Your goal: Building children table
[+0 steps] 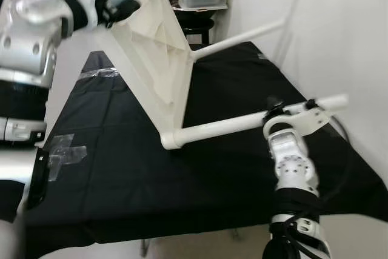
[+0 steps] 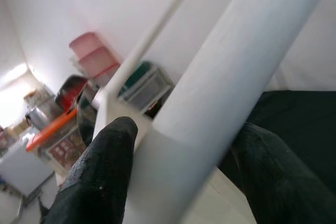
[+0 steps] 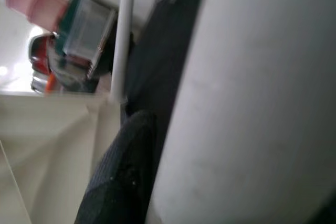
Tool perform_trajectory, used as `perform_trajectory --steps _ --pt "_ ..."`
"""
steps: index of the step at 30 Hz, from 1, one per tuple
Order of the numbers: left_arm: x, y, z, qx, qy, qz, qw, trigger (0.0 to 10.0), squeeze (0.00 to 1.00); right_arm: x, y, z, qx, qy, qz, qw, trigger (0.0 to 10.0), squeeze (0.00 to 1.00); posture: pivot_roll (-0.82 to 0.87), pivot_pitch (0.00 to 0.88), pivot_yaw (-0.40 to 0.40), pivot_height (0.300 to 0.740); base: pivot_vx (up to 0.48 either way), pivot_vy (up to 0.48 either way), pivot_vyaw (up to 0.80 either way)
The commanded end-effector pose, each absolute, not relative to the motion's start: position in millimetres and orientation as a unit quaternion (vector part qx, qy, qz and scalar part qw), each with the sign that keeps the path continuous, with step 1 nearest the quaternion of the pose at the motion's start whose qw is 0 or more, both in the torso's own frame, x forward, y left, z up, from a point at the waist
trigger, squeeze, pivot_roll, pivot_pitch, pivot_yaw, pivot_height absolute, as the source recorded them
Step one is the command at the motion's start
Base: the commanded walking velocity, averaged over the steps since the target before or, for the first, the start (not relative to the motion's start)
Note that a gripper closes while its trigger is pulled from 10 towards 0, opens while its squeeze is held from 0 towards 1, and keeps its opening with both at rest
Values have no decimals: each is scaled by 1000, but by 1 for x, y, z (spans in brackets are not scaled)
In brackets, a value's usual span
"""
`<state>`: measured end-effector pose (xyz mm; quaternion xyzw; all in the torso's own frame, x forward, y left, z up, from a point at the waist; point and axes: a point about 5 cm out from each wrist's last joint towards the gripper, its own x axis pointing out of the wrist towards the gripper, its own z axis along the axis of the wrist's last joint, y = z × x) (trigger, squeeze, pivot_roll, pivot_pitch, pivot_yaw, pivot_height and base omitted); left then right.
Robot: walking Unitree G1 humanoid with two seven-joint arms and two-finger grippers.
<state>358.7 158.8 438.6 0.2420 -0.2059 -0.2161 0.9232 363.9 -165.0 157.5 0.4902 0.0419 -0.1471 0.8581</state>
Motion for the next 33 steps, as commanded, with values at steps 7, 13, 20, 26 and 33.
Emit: perform_trajectory --steps 7,13,20,26,33 --pt "313 74 489 67 -319 -478 816 10000 1000 321 -12 63 408 367 -62 833 10000 0 145 0 56 740 0 0 0" --pt "309 68 476 44 -286 -540 790 10000 1000 319 -25 55 386 355 -101 845 10000 1000 138 0 37 740 0 0 0" --pt "307 81 471 40 -278 -546 789 10000 1000 321 -33 56 390 349 -118 844 10000 1000 133 0 17 740 0 0 0" --pt "304 99 463 27 -270 -546 793 10000 0 333 -76 70 418 289 -143 849 10000 1000 91 0 2 740 0 0 0" --pt "306 97 453 8 -261 -559 787 10000 0 322 -122 100 506 173 -88 841 10000 1000 45 0 18 740 0 0 0"
